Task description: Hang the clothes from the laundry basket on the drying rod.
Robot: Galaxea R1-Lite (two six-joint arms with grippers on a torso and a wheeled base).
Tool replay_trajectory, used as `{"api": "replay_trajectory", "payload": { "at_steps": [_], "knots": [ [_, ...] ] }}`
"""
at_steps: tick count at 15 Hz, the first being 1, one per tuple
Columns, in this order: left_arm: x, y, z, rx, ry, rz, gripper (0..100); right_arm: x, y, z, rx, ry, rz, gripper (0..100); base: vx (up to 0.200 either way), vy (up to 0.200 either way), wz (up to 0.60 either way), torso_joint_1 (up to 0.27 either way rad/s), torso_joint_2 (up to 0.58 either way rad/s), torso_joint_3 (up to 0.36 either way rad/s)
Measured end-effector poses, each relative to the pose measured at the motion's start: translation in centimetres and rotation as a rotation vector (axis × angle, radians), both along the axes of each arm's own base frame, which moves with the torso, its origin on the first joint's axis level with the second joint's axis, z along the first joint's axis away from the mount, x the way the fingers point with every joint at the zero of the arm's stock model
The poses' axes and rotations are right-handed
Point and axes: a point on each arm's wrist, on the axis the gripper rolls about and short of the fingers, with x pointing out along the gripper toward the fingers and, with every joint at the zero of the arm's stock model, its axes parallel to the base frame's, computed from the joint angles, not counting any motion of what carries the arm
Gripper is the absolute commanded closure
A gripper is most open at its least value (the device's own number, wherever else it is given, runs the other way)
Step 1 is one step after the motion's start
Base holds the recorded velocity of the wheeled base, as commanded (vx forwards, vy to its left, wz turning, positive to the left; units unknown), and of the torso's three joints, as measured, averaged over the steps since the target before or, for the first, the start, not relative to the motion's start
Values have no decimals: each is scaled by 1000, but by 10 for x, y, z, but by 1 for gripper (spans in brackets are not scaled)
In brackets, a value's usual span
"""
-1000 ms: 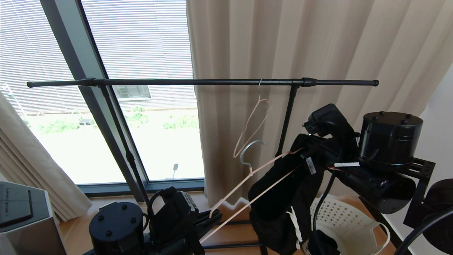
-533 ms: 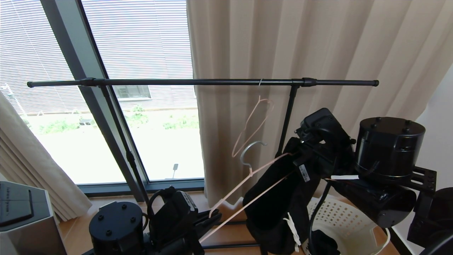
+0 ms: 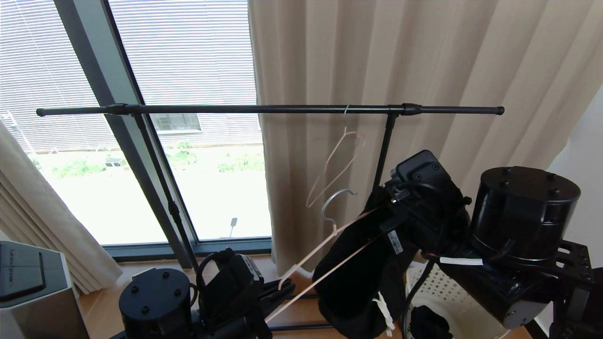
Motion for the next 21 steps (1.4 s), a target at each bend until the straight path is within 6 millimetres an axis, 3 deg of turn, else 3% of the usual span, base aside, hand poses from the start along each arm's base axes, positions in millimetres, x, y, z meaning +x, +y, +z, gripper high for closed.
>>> {"api": "replay_trajectory", "payload": {
  "at_steps": [21],
  "knots": [
    [0, 0, -1, 1, 2, 1, 100, -42, 33, 3, 63, -56, 131, 100, 0, 0, 0, 0, 0, 0]
  ]
}}
